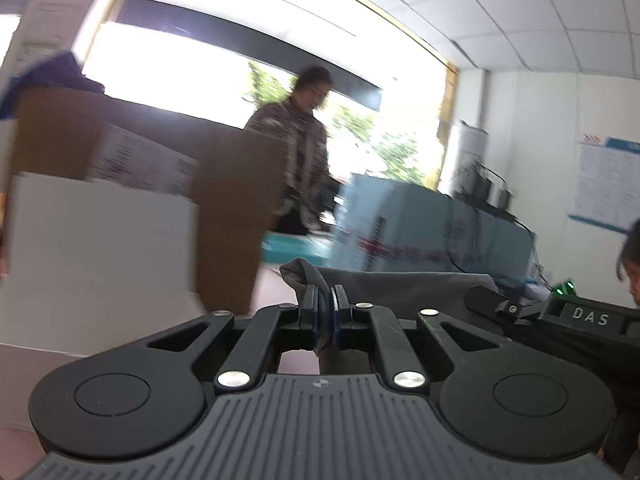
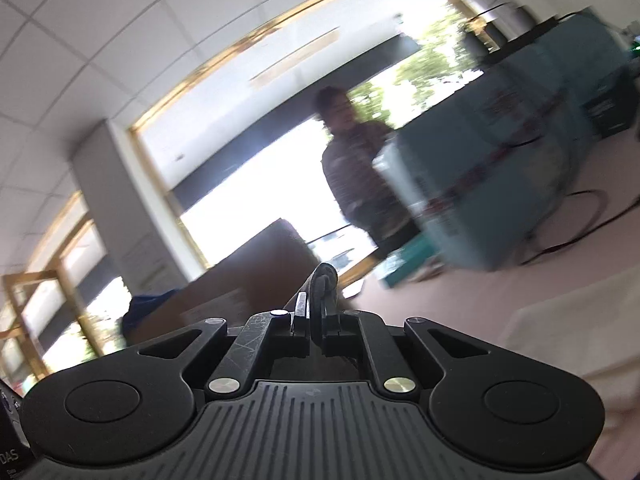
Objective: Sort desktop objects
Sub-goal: 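Lift the grey cloth with the left gripper and carry it to the white foam box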
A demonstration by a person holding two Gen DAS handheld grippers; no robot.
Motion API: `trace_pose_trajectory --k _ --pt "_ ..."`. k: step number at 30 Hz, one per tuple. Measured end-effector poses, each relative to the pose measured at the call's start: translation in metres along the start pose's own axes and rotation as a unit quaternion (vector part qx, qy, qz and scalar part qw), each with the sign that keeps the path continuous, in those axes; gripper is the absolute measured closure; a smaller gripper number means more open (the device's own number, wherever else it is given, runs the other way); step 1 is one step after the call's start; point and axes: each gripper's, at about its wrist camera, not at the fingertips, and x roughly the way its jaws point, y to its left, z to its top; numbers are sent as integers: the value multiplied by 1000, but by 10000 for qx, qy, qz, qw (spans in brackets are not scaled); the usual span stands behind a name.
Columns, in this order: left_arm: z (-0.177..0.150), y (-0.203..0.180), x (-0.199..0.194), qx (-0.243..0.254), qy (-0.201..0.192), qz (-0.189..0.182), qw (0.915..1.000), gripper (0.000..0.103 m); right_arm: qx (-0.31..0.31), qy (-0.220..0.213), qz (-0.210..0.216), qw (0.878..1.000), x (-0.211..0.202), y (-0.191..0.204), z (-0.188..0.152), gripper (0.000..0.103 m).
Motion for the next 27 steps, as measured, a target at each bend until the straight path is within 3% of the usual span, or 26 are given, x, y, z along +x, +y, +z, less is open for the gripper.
trace_pose_trajectory --k 12,14,16,20,27 --pt "35 81 -69 -379 -675 1064 9913 97 -616 576 1292 9880 62 110 -25 98" --pt "41 88 -68 -400 -664 1197 9898 97 -825 666 1338 9853 72 126 -27 98" --pt "50 93 -63 -442 -615 1337 9881 97 -1001 884 1112 9848 88 142 -27 98" --pt "74 92 -52 -447 -606 1479 9861 97 -852 1322 951 9830 118 162 -16 98" --pt "103 93 -13 -493 -307 1480 9873 97 -415 1040 1235 9860 138 169 12 98"
